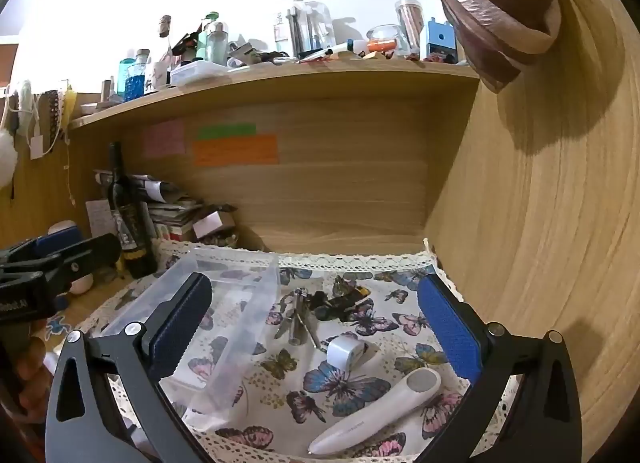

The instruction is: Organize rigid objects

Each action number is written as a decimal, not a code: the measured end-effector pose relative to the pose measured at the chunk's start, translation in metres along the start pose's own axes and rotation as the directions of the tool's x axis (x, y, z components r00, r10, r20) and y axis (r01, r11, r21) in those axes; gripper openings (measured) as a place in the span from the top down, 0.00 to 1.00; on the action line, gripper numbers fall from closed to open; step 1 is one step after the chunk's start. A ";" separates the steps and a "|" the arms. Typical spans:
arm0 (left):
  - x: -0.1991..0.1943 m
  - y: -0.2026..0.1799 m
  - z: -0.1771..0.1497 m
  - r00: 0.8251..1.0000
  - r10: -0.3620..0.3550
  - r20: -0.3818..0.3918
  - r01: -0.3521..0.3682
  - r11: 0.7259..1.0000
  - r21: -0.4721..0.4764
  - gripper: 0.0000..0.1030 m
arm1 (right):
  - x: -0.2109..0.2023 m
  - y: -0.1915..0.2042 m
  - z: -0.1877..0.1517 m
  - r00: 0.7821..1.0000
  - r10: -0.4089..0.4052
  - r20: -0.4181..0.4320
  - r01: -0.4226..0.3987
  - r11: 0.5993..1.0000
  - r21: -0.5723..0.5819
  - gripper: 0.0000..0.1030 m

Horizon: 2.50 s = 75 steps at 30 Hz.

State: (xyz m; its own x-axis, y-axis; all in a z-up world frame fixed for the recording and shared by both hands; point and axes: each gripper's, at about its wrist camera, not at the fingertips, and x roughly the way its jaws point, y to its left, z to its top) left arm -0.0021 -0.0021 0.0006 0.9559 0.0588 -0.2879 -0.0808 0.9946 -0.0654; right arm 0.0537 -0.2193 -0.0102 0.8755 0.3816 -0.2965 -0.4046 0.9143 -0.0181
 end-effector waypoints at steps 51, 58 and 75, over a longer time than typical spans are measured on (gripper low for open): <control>0.003 0.000 0.000 1.000 0.004 0.020 -0.004 1.000 0.022 0.00 | 0.005 0.007 0.009 1.000 0.008 0.025 -0.008 1.000 -0.002 0.00; 0.003 0.002 0.000 1.000 0.003 0.023 -0.003 1.000 0.016 0.00 | 0.006 0.012 0.010 1.000 0.017 0.024 -0.017 1.000 -0.007 0.00; 0.004 0.002 0.000 1.000 -0.008 0.020 0.008 1.000 0.022 0.00 | 0.004 0.018 0.012 0.999 0.022 0.029 -0.021 1.000 -0.021 0.00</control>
State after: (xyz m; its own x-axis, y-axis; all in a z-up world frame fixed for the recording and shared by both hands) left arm 0.0018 0.0004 -0.0006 0.9621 0.0523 -0.2678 -0.0671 0.9967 -0.0464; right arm 0.0535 -0.1999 -0.0003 0.8737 0.4054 -0.2690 -0.4286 0.9029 -0.0315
